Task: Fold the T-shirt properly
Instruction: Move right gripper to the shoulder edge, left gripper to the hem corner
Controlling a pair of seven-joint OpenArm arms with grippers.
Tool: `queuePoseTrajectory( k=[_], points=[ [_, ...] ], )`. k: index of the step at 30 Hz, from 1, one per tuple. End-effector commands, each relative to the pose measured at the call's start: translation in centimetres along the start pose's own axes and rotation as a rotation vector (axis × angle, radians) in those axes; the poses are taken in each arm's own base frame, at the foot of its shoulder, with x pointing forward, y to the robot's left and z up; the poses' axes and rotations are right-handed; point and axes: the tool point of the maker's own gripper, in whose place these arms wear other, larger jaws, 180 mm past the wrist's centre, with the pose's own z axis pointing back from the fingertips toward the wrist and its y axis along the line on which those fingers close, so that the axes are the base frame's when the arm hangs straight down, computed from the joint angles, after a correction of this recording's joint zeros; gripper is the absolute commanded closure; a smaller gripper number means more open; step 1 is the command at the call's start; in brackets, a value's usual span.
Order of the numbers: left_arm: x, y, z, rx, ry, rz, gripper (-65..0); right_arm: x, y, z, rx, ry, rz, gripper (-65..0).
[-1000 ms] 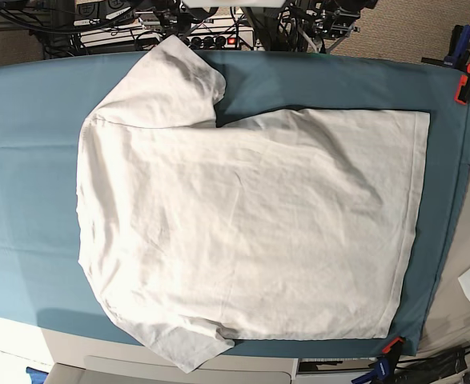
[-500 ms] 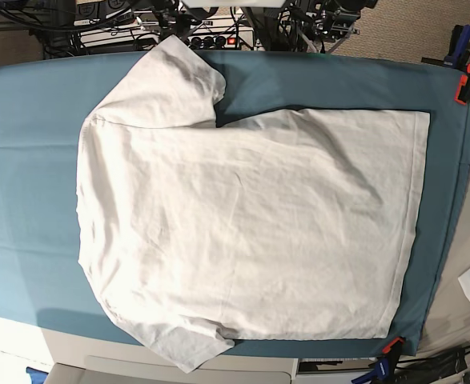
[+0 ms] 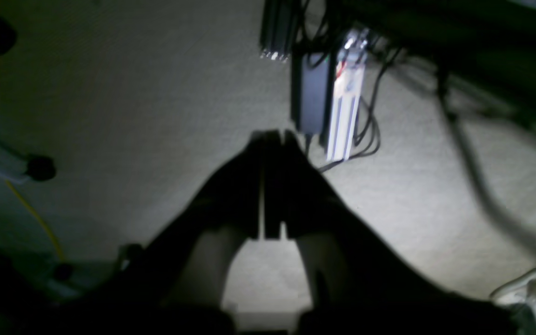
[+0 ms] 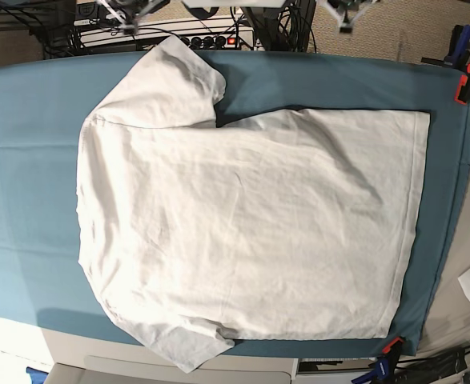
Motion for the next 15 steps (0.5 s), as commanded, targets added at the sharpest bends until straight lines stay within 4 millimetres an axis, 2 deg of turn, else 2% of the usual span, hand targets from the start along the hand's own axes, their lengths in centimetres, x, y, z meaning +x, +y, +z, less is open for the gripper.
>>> queuePoseTrajectory(
  k=[1,5,8,11,15],
  points=[
    [-0.6,0.7,0.9,0.006,-0.014,-0.009,0.0,-0.5,-1.6,0.9,-0.019,-0.012,0.008,-0.2],
    [-2.3,1.1,5.1,-0.04,-0.052,-0.082,0.0,-1.3,-4.2,4.7,-0.034,-0.06,0.085,-0.2],
    [-2.8,0.8,9.4,-0.089,-0.099,-0.158,0.0,-0.5,-5.5,8.4,-0.048,-0.141,0.057,-0.2],
    [-2.4,0.0,13.8,-0.133,-0.155,-0.235,0.0,2.4,-6.8,12.5,-0.053,-0.262,-0.055,-0.2],
    [-0.7,-1.5,19.2,-0.172,-0.228,-0.325,0.0,7.4,-8.5,18.6,-0.032,-0.427,-0.11,-0.2]
  ],
)
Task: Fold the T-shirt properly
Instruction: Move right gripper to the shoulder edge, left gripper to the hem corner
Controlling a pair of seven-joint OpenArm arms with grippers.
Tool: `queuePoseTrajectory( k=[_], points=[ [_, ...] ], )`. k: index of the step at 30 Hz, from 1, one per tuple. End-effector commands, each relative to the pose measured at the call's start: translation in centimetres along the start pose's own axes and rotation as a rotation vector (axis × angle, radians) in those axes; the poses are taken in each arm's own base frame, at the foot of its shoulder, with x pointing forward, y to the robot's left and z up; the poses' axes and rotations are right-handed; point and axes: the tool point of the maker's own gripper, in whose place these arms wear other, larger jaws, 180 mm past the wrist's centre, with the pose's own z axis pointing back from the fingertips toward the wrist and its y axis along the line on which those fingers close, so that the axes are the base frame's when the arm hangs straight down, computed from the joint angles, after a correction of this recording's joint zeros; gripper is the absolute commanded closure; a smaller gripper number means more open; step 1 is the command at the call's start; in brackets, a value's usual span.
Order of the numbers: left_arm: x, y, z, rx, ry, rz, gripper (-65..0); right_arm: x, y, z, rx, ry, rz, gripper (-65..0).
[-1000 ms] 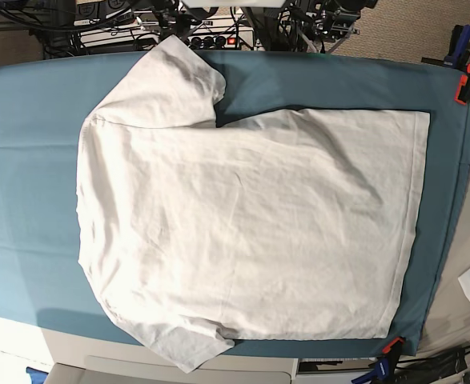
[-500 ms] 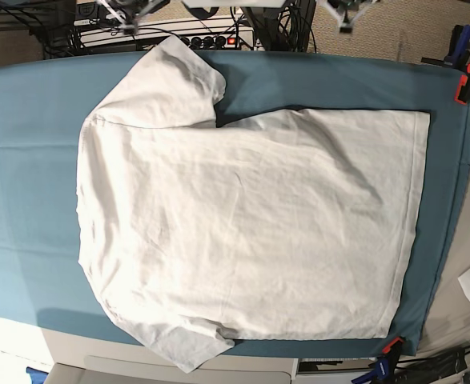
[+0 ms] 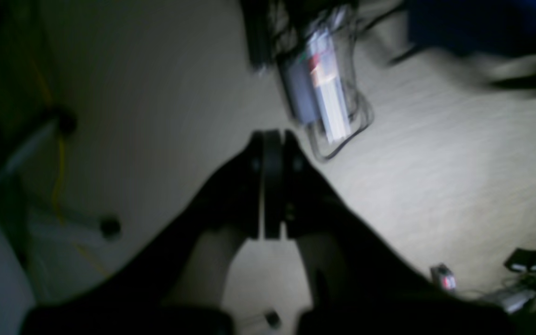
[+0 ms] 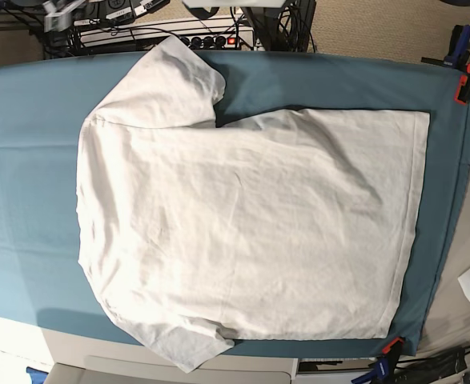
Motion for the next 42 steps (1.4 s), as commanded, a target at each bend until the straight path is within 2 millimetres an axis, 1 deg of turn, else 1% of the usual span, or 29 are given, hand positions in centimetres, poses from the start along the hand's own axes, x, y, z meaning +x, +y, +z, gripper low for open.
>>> queuePoseTrajectory(
  k=[1,3,6,8,9,10,11,13,15,18,19,22,24,26,28,31,34,37,38,39,42],
  points=[
    [0.7,-0.4,1.5,-0.012,-0.01,-0.022,0.0,2.5,-0.5,1.1,0.006,-0.063,-0.004,-0.2],
    [2.7,-1.0,3.5,-0.046,-0.025,-0.058,0.0,6.4,-0.6,2.9,0.044,-0.142,-0.055,-0.2],
    [6.8,-1.4,6.5,-0.089,-0.114,-0.113,0.0,12.5,-0.4,6.0,0.114,-0.305,-0.145,-0.2],
    [7.2,-0.4,6.7,-0.091,-0.125,-0.111,0.0,15.7,-0.8,8.0,0.14,-0.427,-0.224,-0.2],
    [7.9,-0.2,6.9,-0.102,-0.165,-0.104,0.0,16.8,-1.3,8.7,0.135,-0.483,-0.266,-0.2],
    [8.8,0.0,7.2,-0.12,-0.208,-0.106,0.0,17.5,-1.9,9.1,0.119,-0.533,-0.307,-0.2],
    [9.5,0.6,7.2,-0.106,-0.231,-0.107,0.0,17.8,-2.8,9.2,0.087,-0.573,-0.35,-0.2],
    [10.4,1.9,7.1,-0.066,-0.254,-0.112,0.0,17.4,-3.9,8.8,0.05,-0.625,-0.456,-0.2],
    [11.1,2.8,7.1,-0.034,-0.274,-0.116,0.0,16.2,-4.4,7.2,0.058,-0.635,-0.604,-0.2],
    [11.8,3.9,7.1,0.011,-0.294,-0.123,0.0,14.0,-3.7,4.2,0.132,-0.592,-0.788,-0.2],
    [12.0,4.0,7.1,0.015,-0.297,-0.126,0.0,13.3,-3.4,3.2,0.159,-0.572,-0.839,-0.2],
    [12.1,4.0,7.0,0.016,-0.3,-0.128,0.0,11.7,-1.9,1.1,0.222,-0.511,-0.928,-0.2],
    [12.1,4.0,7.0,0.016,-0.3,-0.128,0.0,11.3,-0.6,0.2,0.257,-0.472,-0.935,-0.2],
    [12.1,4.0,7.0,0.016,-0.301,-0.128,0.0,11.4,0.8,-0.5,0.281,-0.45,-0.913,-0.2],
    [12.1,4.0,7.0,0.016,-0.301,-0.128,0.0,11.4,1.9,-1.3,0.271,-0.432,-0.844,-0.2],
    [12.1,4.1,7.0,0.022,-0.3,-0.135,0.0,11.2,3.4,-2.9,0.23,-0.379,-0.689,-0.3],
    [12.0,4.4,7.0,0.044,-0.291,-0.164,0.0,11.8,4.8,-3.7,0.248,-0.363,-0.64,-0.3],
    [11.9,4.8,7.0,0.068,-0.281,-0.196,0.0,12.1,6.5,-4.2,0.3,-0.339,-0.597,-0.7],
    [11.8,4.9,7.0,0.074,-0.278,-0.204,0.0,12.1,6.8,-4.2,0.312,-0.333,-0.601,-2.7],
    [11.8,5.0,7.0,0.08,-0.276,-0.211,0.0,12.0,7.2,-4.2,0.322,-0.325,-0.613,-6.0],
    [11.8,5.0,7.0,0.083,-0.275,-0.216,0.0,11.9,8.1,-4.1,0.369,-0.312,-0.667,-20.9]
  ],
)
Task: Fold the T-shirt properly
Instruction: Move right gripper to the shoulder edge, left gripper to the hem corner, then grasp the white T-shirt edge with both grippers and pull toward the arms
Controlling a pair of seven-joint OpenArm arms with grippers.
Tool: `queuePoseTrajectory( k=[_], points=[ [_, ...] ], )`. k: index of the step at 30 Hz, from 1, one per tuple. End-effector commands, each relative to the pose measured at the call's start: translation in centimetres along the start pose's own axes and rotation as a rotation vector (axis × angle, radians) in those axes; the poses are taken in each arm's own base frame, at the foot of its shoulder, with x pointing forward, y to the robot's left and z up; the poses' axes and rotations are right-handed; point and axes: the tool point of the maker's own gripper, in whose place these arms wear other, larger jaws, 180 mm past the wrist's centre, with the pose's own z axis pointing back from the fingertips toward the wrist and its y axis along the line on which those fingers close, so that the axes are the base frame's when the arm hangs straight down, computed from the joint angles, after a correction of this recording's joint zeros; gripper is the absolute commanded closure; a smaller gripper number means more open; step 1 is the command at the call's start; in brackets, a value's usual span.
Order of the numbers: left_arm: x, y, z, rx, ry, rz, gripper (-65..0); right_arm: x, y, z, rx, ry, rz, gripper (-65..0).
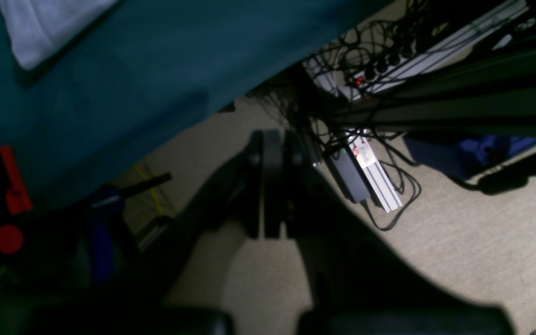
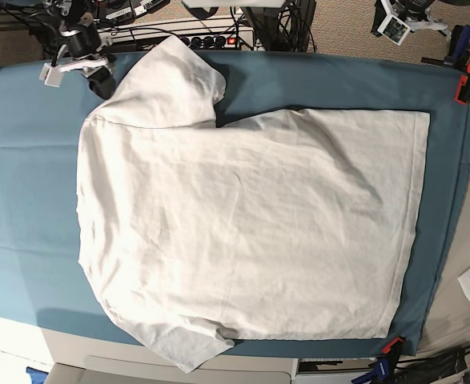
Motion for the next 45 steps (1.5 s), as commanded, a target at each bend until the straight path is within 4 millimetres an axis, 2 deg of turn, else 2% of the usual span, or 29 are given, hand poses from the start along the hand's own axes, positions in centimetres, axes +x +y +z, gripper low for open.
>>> queuePoseTrajectory(
  k=[1,7,12,21,23,25,26,27,32,38,41,45],
  points=[
    [0.5,-0.2,0.3,-0.006,-0.017,-0.003,0.0,0.0,0.1,0.3,0.004,0.013,0.007,-23.9],
    [0.5,-0.2,0.3,-0.006,-0.017,-0.003,0.0,-0.1,0.5,0.3,0.025,0.022,-0.021,-24.6],
    [0.6,-0.1,0.3,-0.004,-0.023,-0.005,0.0,-1.2,0.7,0.3,0.029,0.048,-0.046,-24.6],
    [2.1,1.0,-0.4,0.025,-0.07,-0.019,0.0,-2.5,-0.5,0.9,-0.029,0.094,-0.053,-24.0],
    [2.4,1.3,-0.6,0.035,-0.068,-0.023,0.0,-2.6,-0.8,1.0,-0.049,0.102,-0.039,-17.4],
    [2.6,1.7,-0.9,0.045,-0.068,-0.027,-0.1,-2.7,-0.9,1.0,-0.055,0.107,-0.03,-4.2],
    [2.8,1.8,-0.9,0.049,-0.074,-0.029,-2.2,-2.7,-1.0,1.0,-0.056,0.108,-0.028,0.0],
    [3.1,2.1,-1.0,0.058,-0.081,-0.028,-4.6,-2.7,-1.0,1.0,-0.056,0.108,-0.028,0.0],
    [3.6,5.9,-1.1,0.235,-0.079,0.066,-26.7,-2.7,-1.3,1.0,-0.07,0.116,-0.005,0.0],
    [6.1,9.7,-0.9,0.335,-0.154,0.103,-27.2,-2.7,-1.4,1.0,-0.078,0.118,0.008,0.0],
    [4.9,12.9,-1.7,0.373,-0.141,0.195,-27.1,-2.7,-1.5,1.0,-0.079,0.118,0.009,0.0],
    [3.6,15.9,-3.3,0.305,-0.143,0.347,-27.1,-2.7,-1.4,1.0,-0.078,0.118,0.008,0.0]
  ],
)
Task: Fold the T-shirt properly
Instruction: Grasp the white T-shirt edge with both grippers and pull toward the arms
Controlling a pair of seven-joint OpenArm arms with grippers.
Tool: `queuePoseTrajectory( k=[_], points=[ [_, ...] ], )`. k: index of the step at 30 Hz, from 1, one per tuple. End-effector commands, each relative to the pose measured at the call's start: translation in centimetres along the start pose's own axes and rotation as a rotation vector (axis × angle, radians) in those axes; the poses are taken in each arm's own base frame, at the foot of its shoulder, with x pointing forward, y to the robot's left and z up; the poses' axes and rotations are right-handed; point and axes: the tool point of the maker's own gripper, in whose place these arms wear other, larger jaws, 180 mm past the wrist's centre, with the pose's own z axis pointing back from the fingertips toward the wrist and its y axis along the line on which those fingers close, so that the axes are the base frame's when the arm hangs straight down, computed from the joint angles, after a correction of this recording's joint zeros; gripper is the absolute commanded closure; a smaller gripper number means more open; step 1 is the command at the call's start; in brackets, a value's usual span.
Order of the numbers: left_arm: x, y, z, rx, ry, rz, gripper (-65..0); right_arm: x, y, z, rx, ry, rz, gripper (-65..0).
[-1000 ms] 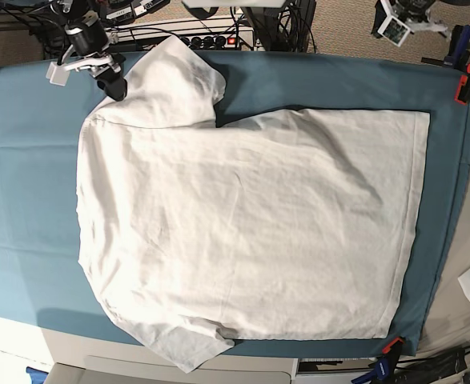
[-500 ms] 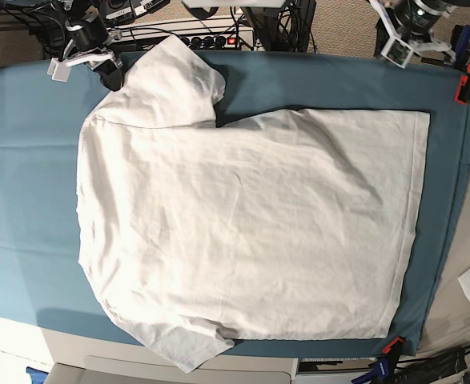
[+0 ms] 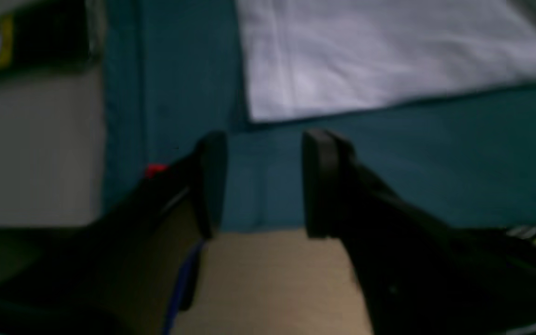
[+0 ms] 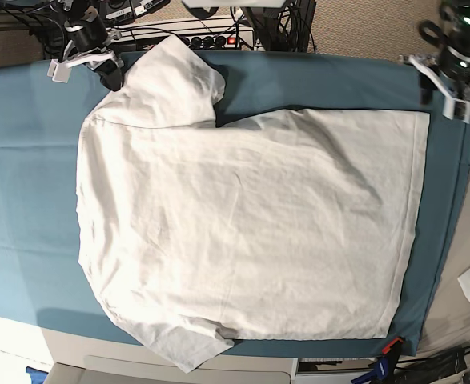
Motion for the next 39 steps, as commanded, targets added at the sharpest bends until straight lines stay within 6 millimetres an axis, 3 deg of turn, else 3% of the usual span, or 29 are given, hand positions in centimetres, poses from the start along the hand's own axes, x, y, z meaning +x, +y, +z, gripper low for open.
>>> queuePoseTrajectory(
  k=[1,10,19,39],
  points=[
    [1.0,0.8,-0.1,-0.014,-0.028,0.023,-27.1,-0.7,-0.9,0.4,-0.042,0.041,0.017,0.0],
    [1.7,1.8,-3.4,-0.213,-0.014,0.225,-27.1,-0.8,-0.9,0.4,-0.043,0.041,0.017,0.0],
    [-0.4,4.6,-5.9,-0.195,0.061,0.356,-27.1,-0.7,-0.9,0.4,-0.044,0.038,0.019,0.0],
    [0.0,3.8,-5.9,-0.248,0.047,0.375,-27.1,-0.7,-1.0,0.4,-0.048,0.038,0.024,0.0]
  ],
)
